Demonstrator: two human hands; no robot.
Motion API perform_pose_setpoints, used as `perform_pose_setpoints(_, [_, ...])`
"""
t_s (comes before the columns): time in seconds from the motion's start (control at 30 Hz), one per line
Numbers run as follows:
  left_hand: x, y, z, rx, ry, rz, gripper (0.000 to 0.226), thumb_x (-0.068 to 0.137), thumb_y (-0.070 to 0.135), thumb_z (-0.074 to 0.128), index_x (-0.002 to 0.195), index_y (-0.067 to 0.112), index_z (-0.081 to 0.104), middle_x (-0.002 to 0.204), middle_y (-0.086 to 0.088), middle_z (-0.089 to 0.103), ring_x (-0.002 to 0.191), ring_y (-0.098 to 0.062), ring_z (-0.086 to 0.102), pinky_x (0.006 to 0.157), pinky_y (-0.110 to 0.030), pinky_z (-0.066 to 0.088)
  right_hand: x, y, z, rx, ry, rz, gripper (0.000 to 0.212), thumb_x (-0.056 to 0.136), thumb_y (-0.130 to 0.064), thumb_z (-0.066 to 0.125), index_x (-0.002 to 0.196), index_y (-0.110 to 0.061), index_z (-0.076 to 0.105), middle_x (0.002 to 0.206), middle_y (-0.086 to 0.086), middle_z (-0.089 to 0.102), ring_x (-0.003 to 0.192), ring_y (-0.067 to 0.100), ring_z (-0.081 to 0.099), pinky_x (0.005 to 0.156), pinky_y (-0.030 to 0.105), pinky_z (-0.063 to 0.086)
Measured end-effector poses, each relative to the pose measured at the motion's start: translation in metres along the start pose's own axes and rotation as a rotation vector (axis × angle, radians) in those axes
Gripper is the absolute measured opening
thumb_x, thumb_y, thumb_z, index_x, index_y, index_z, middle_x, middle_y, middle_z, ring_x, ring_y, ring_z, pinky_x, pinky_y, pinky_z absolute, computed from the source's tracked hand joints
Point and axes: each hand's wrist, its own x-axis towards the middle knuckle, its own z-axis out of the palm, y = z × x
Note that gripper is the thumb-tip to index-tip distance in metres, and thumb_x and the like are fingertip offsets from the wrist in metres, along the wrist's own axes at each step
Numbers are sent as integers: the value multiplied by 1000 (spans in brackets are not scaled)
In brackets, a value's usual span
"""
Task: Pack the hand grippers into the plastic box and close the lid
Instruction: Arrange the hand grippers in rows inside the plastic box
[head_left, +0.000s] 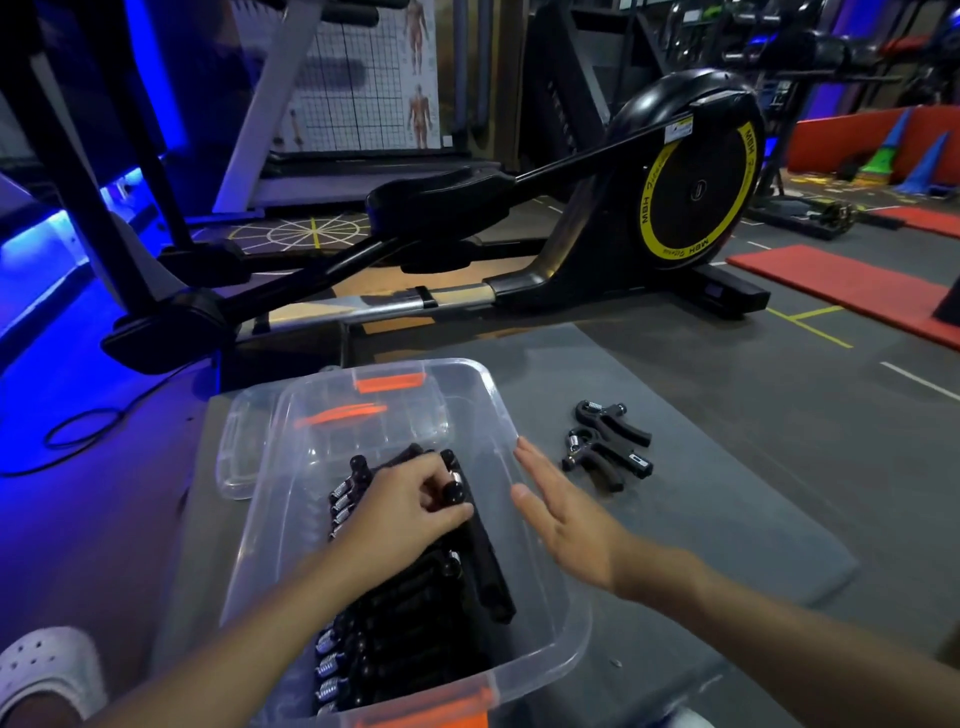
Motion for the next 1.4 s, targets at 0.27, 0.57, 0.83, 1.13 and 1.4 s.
perform_pose_setpoints(0.27, [-4,-22,13,185,-154,-16,29,71,31,84,69,22,57,60,11,58,57,-1,52,56,-18,40,2,5,3,-66,-13,-16,62,103,-40,35,156,-20,9,162,-14,4,141,-12,0,108,4,-2])
perform_pose_setpoints(0.57, [-6,-36,34,577,-318,37,29,79,49,69,98,27,67,101,11,67,99,-11,58,88,-33,43,3,6,3,-64,-14,-32,63,103,-40,36,156,-19,9,162,-14,2,142,-10,-1,107,2,-2])
perform_pose_setpoints(0.83, [-8,-39,35,589,-335,9,32,85,45,65,110,26,67,108,9,66,107,-13,57,94,-35,44,2,7,3,-11,7,-46,62,102,-38,39,155,-18,12,162,-12,7,147,0,11,120,21,9])
perform_pose_setpoints(1.13, [26,9,24,272,-60,145,14,87,34,65,97,24,70,94,12,65,92,-8,60,89,-33,49,21,29,-17,122,267,84,43,100,-29,48,140,-15,44,131,-2,54,116,11,53,103,26,39])
perform_pose_setpoints(1.4, [93,40,44,379,-113,241,31,93,40,57,115,19,63,120,6,54,115,-13,51,100,-36,42,62,104,-51,28,356,379,49,96,-28,53,140,-9,41,121,5,61,104,22,57,83,25,38])
